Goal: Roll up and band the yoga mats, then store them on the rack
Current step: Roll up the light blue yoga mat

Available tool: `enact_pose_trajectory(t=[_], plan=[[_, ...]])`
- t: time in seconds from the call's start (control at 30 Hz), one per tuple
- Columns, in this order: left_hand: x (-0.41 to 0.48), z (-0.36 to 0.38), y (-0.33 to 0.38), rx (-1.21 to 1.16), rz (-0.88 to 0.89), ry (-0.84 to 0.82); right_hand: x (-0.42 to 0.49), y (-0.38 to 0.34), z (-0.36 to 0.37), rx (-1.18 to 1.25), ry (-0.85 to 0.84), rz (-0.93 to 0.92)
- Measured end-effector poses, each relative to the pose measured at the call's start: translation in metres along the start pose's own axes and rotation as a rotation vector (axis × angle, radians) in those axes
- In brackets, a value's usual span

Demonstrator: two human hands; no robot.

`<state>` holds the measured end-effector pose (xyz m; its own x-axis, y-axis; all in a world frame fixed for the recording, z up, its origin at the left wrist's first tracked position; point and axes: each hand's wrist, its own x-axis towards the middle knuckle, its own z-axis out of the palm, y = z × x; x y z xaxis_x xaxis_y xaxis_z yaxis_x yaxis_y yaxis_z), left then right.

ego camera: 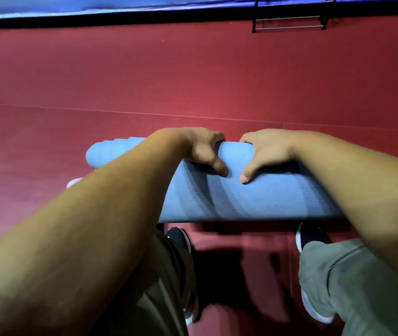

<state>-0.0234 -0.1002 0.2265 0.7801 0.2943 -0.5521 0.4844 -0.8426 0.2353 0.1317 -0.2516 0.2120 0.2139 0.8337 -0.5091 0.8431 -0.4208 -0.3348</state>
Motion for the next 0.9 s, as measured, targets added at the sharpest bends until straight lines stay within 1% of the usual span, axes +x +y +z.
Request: enact_pose_trajectory(t=[0.13,0.2,0.3,0.43,0.57,0.73,0.9], plan=[[-0.001,0.006,0.008,0.340,0.014,0.063,-0.001,0.004,-0.003,0.111,-0.031,0.008],[0.000,0.008,0.009,0.374,0.002,0.066,-0.002,0.003,-0.005,0.149,-0.037,0.014],[0.003,0.008,0.007,0.241,-0.021,0.057,-0.005,0.003,-0.004,0.218,-0.101,0.025],[0.001,0.004,0.005,0.070,-0.039,0.004,-0.008,-0.004,-0.004,0.225,-0.149,0.016],[0.000,-0.001,-0.006,-0.060,-0.067,-0.047,-0.003,-0.011,-0.001,0.099,-0.151,-0.008],[-0.006,-0.005,-0.015,-0.240,-0.119,-0.095,0.005,-0.019,0.006,-0.147,-0.127,-0.048],[-0.015,-0.008,-0.019,-0.305,-0.145,-0.090,0.004,-0.029,0.005,-0.250,-0.013,-0.097]])
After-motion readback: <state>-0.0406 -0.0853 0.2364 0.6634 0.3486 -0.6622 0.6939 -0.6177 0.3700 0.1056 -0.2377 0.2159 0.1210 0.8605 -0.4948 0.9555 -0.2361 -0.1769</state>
